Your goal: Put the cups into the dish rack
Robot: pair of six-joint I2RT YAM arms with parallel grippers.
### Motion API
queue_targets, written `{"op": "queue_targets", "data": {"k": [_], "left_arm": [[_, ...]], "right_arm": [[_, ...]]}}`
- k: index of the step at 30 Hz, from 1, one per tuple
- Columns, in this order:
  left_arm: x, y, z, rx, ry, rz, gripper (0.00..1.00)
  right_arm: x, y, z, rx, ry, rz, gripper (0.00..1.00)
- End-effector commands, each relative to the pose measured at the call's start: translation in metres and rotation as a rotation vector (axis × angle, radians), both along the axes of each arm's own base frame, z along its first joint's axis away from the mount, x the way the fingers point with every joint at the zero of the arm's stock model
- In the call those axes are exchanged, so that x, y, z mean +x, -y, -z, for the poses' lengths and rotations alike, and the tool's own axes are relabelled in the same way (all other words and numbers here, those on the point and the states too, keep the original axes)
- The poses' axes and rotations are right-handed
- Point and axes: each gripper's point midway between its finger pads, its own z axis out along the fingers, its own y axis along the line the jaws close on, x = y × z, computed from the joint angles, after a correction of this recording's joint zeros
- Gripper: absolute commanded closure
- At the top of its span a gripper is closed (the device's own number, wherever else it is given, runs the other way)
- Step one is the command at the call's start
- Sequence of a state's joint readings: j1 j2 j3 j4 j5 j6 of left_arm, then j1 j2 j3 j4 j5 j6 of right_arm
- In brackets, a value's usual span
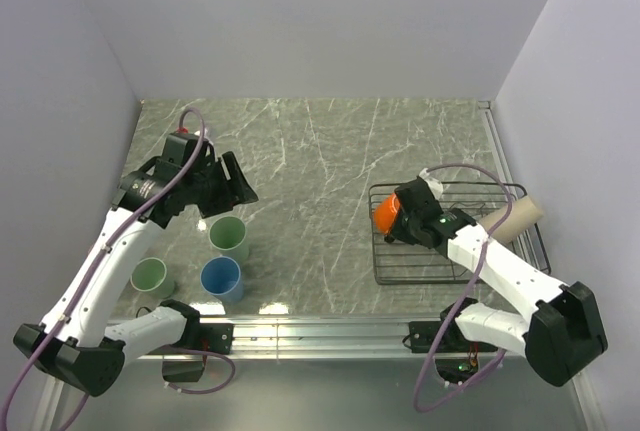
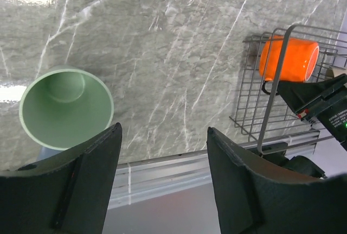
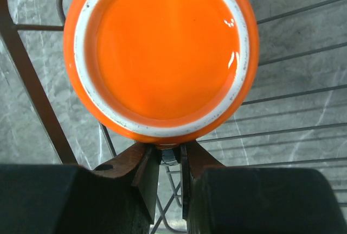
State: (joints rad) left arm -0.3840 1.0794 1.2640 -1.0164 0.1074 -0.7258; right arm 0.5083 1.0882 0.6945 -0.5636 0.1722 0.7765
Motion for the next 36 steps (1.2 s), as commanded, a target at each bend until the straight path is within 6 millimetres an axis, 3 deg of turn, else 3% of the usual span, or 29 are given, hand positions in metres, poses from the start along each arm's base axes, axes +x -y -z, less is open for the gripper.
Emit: {"op": "queue_targets", "data": {"k": [1,10,24,27,28,29,33,36], "left_arm": [[-0.002,-0.007,-0.016,0.011,0.054,0.004,0.31],[-0.009,-0.016,-0.013,0.03,0.057,-0.016,0.31],[-0.008,-0.017,-0.006,0.033,0.046,-0.024,0.31],[-0.006,-0.02,-0.005,0.048,0.045,-0.034,0.31],[-0.006,-0.021,-0.005,0.054,0.046,-0.039,0.31],[-0.006,-0.022,-0.004,0.061,0.043,-0.042,0.31],[-0.005,-0.025,0.0,0.073,0.038,-0.052,0.31],[-0.004,-0.025,0.002,0.076,0.035,-0.06,0.31]], "right_arm": [[0.033,-0.01,-0.021,0.006,0.125,0.023,1.0],[0.028,0.001,-0.005,-0.162,0.058,0.065,1.0],[0.023,-0.029,0.001,-0.213,0.028,0.007,1.0],[0.024,-0.029,-0.003,-0.228,0.032,0.005,0.75],[0.025,-0.028,-0.004,-0.232,0.035,0.007,0.58],[0.026,-0.028,-0.007,-0.232,0.04,0.007,0.51],[0.028,-0.028,-0.02,-0.227,0.067,0.006,0.3],[0.029,-0.027,-0.034,-0.23,0.088,0.007,0.25]]}}
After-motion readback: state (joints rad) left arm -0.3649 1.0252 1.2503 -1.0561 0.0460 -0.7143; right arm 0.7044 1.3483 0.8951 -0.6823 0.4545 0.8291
